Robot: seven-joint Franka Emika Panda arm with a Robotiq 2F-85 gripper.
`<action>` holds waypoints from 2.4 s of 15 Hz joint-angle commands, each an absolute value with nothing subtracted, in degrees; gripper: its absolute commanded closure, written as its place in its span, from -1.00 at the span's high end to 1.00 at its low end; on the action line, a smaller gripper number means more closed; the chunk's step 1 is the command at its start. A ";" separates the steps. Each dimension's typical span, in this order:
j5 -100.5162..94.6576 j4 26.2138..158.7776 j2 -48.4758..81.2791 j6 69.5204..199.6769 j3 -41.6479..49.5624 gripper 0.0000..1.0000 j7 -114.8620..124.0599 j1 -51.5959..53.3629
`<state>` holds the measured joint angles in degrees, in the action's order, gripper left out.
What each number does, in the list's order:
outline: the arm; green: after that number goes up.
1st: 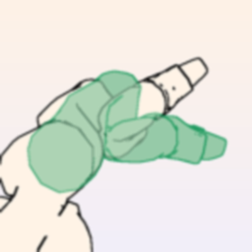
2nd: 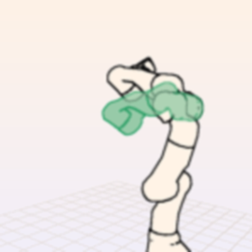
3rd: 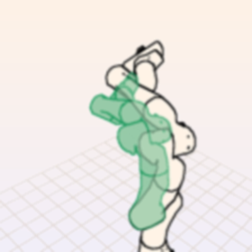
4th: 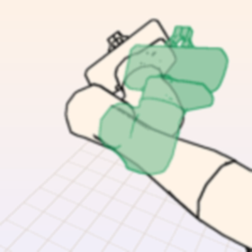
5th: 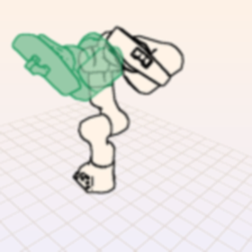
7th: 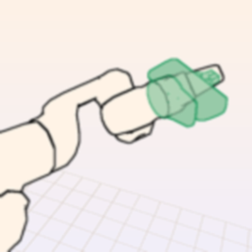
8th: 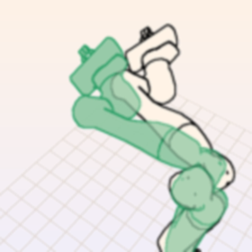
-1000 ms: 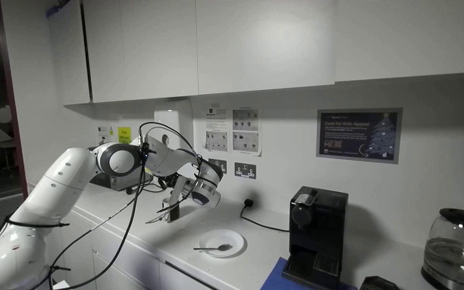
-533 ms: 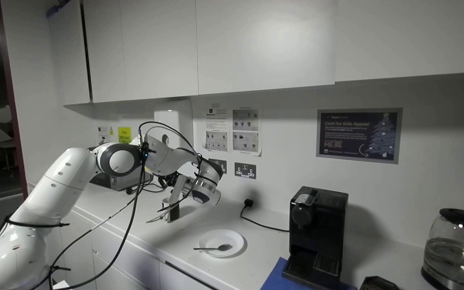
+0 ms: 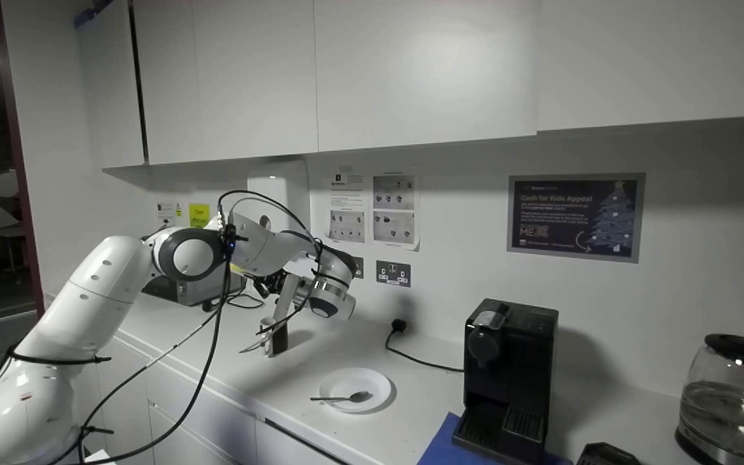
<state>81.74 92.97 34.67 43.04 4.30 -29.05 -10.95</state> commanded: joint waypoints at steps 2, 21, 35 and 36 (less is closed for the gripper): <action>78.76 93.45 30.49 43.85 5.32 -0.91 -29.86 -9.58; 63.68 97.75 17.86 57.47 4.42 -0.91 -36.97 -4.87; 56.24 110.15 3.77 82.92 1.48 -0.91 -35.45 -0.20; 55.84 111.05 2.90 84.50 1.10 -0.91 -35.28 0.00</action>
<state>56.68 105.83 8.87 79.61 1.82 -35.76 -0.48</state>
